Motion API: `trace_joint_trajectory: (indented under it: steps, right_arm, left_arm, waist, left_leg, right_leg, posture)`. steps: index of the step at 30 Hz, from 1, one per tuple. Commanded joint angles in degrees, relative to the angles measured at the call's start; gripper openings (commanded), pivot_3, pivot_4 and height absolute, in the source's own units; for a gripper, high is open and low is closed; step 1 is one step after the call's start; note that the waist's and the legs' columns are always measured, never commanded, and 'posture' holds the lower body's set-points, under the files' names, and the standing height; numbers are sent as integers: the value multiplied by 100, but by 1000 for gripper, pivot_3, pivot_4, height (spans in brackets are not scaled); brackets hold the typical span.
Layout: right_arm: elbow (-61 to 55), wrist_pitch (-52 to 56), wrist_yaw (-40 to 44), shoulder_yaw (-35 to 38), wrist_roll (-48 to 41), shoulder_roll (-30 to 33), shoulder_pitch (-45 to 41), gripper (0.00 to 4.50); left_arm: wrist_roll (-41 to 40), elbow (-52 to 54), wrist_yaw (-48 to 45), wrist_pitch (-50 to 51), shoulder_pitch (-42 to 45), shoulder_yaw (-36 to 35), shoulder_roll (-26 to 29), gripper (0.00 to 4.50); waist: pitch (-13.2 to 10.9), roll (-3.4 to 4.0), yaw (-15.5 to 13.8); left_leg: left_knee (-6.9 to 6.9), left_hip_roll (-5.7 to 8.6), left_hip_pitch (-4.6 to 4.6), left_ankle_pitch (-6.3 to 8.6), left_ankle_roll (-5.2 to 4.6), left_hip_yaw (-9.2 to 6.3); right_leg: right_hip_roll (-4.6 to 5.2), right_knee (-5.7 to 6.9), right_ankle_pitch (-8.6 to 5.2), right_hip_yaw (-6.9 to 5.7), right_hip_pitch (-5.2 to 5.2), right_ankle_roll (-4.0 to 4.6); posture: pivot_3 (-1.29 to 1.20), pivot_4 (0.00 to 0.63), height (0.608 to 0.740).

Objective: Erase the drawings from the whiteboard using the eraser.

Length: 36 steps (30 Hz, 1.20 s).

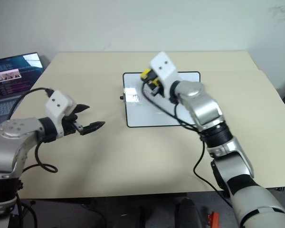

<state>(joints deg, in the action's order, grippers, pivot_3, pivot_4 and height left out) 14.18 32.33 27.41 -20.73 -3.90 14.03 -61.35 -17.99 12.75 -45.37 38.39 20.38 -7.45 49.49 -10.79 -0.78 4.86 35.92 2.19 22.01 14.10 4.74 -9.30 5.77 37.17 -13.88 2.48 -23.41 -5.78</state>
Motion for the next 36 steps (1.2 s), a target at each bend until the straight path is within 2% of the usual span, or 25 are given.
trace_joint_trajectory:
  steps: [1, 7, 10, 23, 30, 36]
  right_arm:
    - [336, -680, -29, -276, 570, -155, -326, 1122]
    - [1318, -1355, 123, -669, 1295, -480, -779, 1121]
    - [1575, -1434, 500, -840, 1457, -571, -877, 1121]
    - [3725, -1614, 413, -1073, 2404, -1291, -1545, 1120]
    - [3889, -1426, 653, -1395, 2940, -1147, -1293, 1120]
    - [3519, -1287, 891, -1560, 3281, -777, -888, 1119]
  left_arm:
    - [48, 133, 70, 49, 121, 221, -91, 4500]
    - [146, 31, 73, 64, 401, 665, -322, 4500]
    - [156, -5, 34, 70, 471, 694, -307, 4500]
    - [172, 32, -2, 48, 425, 702, -322, 4500]
    - [167, 34, -1, 17, 340, 667, -314, 4500]
    - [191, -40, 1, -32, 381, 710, -351, 4500]
  waist:
    - [0, 0, 0]
    - [0, 0, 11]
    - [0, 0, 17]
    - [0, 0, 50]
    - [1, -1, 44]
    - [5, -7, -7]
  left_leg:
    - [0, 0, 0, 0, 0, 0]
    - [0, 0, 0, -1, 1, -1]
    - [-1, 0, 0, 0, 1, -2]
    - [-6, 0, -1, 0, 2, -4]
    - [-3, 1, -13, 0, 2, -4]
    - [7, 1, -31, -3, 7, -8]
  right_leg:
    - [0, 1, 0, 0, 0, 0]
    - [-1, 5, 1, 0, -5, 1]
    - [-1, 4, 1, 1, -5, 2]
    - [-5, 9, 1, 5, -13, 3]
    - [-5, 22, 0, 6, -8, 3]
    - [-5, 61, -1, 4, 5, 4]
  posture:
    - [0, 150, 740]
    - [0, 150, 740]
    - [0, 150, 740]
    - [0, 150, 740]
    - [0, 150, 740]
    - [0, 150, 740]
